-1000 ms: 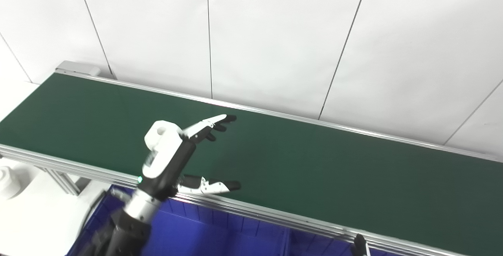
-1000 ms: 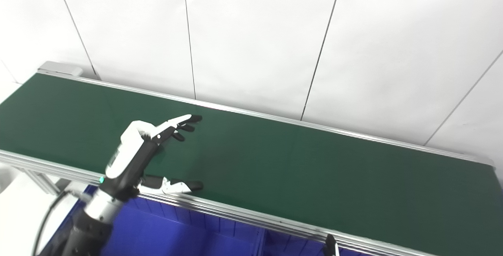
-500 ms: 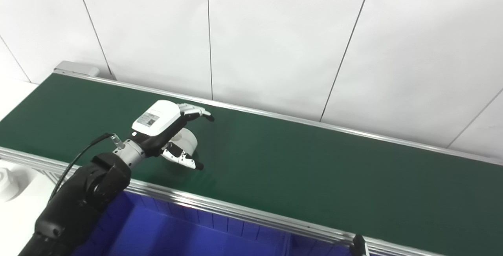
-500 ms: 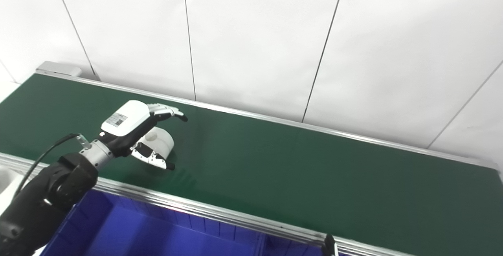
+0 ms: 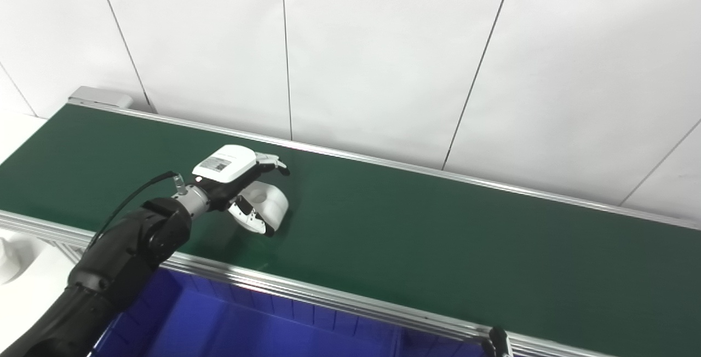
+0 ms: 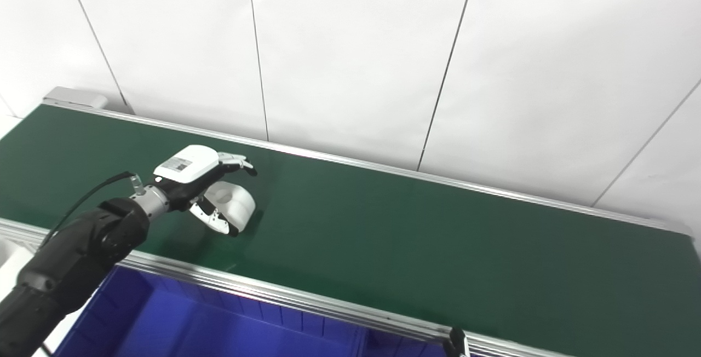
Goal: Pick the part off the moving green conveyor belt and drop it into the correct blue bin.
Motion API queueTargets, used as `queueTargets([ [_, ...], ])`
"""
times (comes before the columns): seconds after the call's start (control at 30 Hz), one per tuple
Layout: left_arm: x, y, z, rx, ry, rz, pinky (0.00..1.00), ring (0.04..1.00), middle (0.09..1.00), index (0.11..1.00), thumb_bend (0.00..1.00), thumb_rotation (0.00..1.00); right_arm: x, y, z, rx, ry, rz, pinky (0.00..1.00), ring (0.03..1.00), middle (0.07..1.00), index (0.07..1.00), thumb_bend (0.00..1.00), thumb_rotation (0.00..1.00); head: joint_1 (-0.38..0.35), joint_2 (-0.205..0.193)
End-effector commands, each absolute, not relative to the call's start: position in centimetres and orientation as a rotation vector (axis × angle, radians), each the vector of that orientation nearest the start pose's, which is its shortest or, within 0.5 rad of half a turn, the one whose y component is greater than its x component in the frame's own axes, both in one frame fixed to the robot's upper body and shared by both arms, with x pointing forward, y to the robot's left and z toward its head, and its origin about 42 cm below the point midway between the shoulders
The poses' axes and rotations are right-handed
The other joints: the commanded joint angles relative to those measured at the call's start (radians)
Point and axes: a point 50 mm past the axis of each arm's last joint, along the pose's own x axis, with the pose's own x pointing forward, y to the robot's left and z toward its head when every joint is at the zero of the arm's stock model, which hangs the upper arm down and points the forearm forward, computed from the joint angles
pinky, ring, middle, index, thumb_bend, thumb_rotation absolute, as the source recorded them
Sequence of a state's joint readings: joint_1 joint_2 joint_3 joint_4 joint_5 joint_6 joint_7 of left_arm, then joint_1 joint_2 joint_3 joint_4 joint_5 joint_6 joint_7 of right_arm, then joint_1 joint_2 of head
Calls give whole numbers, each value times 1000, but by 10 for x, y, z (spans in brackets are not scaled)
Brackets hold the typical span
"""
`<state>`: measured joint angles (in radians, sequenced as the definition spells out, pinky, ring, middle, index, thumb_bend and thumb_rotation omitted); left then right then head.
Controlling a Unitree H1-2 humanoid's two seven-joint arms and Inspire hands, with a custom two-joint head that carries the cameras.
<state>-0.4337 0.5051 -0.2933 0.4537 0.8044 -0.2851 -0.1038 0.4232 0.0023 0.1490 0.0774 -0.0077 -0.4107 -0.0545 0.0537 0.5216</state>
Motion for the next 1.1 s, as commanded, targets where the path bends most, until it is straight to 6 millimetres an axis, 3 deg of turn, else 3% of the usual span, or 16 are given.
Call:
queueTargets([
  [0.0,426,316,163,1427,-204,-414,814,874,883,791,1000,318,125,-190,30,40,-9,-21,1000,998,1000,1000,741,1000,0,2],
  [0.1,426,312,166,1436,-180,-440,817,853,835,762,1000,298,125,-190,30,45,-10,-21,1000,994,1000,1000,739,1000,0,4],
  [0.2,426,308,168,1407,-148,-474,733,720,682,666,1000,224,125,-189,30,47,-11,-22,1000,988,1000,1000,748,1000,-2,8],
  [0.4,422,302,168,1331,-133,-541,635,584,553,564,992,105,124,-188,31,37,-12,-15,1000,987,1000,1000,760,1000,-7,14],
  [0.43,422,301,167,1322,-140,-539,628,566,528,518,715,77,124,-188,31,36,-12,-15,1000,983,1000,1000,761,1000,-7,14],
  [0.47,420,300,166,1294,-166,-530,616,551,515,497,602,54,124,-188,31,36,-12,-16,1000,982,1000,1000,763,1000,-7,15],
  [0.5,420,300,165,1274,-184,-523,589,526,504,483,550,17,124,-188,31,36,-12,-16,1000,980,1000,1000,768,1000,-7,15],
  [0.63,414,297,164,1079,-258,-489,554,513,499,475,526,1,123,-186,32,34,-15,-19,1000,976,1000,1000,766,1000,-12,19],
  [0.73,410,294,166,962,-286,-473,426,455,485,484,525,0,123,-185,33,32,-18,-21,1000,976,999,1000,757,1000,-12,21],
  [0.9,397,286,174,846,-290,-451,433,472,491,482,523,0,122,-183,36,38,-24,-26,1000,974,999,1000,765,1000,-15,34],
  [1.07,366,287,191,849,-314,-478,419,464,498,474,523,0,119,-181,41,44,-36,-19,1000,974,1000,1000,770,1000,-30,77],
])
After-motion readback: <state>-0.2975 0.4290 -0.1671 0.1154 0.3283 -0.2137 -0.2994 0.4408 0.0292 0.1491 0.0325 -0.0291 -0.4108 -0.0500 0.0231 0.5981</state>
